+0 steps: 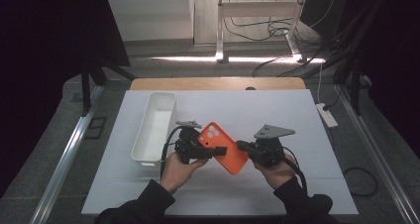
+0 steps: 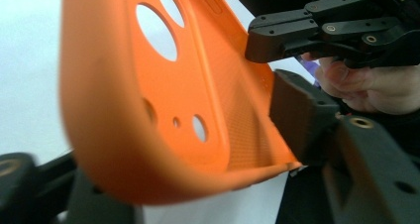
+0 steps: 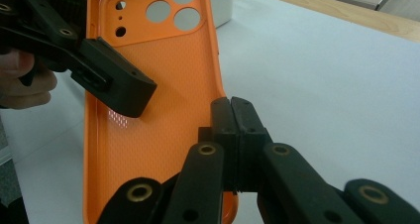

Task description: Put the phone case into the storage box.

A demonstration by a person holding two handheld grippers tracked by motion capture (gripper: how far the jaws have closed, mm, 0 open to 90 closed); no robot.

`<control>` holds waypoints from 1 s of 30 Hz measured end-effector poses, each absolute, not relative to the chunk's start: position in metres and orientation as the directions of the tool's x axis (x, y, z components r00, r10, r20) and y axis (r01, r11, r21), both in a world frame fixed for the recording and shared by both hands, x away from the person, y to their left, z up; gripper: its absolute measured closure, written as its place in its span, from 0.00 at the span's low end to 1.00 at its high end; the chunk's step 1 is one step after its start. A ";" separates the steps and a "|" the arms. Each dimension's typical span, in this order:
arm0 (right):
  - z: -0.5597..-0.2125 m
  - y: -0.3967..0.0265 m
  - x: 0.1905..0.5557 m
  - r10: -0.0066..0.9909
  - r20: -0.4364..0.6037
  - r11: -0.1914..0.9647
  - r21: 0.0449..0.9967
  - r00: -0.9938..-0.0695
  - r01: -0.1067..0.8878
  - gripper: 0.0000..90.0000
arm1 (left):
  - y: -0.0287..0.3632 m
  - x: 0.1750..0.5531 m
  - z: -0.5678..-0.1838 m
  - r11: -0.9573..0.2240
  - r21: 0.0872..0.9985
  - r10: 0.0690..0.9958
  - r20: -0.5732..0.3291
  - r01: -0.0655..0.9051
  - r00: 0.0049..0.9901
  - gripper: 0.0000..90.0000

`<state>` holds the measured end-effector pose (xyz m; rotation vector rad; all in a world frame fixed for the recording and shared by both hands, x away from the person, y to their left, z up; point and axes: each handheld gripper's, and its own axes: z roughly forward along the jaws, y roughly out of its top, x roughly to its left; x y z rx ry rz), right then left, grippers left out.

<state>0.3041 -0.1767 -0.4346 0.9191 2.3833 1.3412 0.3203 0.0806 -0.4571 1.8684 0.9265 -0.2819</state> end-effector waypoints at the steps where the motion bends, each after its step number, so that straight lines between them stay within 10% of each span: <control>1: -0.435 -0.177 0.304 0.635 0.080 0.375 0.837 -0.768 0.397 0.99 | 0.080 0.320 -0.457 -0.216 0.674 0.472 -0.562 0.707 0.680 0.54; 17: -0.437 -0.176 0.304 0.639 0.079 0.373 0.839 -0.765 0.398 0.99 | 0.081 0.320 -0.462 -0.176 0.630 0.429 -0.643 0.757 0.634 0.95; 30: -0.433 -0.177 0.304 0.608 0.081 0.394 0.833 -0.790 0.388 0.86 | 0.085 0.321 -0.458 -0.205 0.647 0.447 -0.605 0.734 0.659 0.97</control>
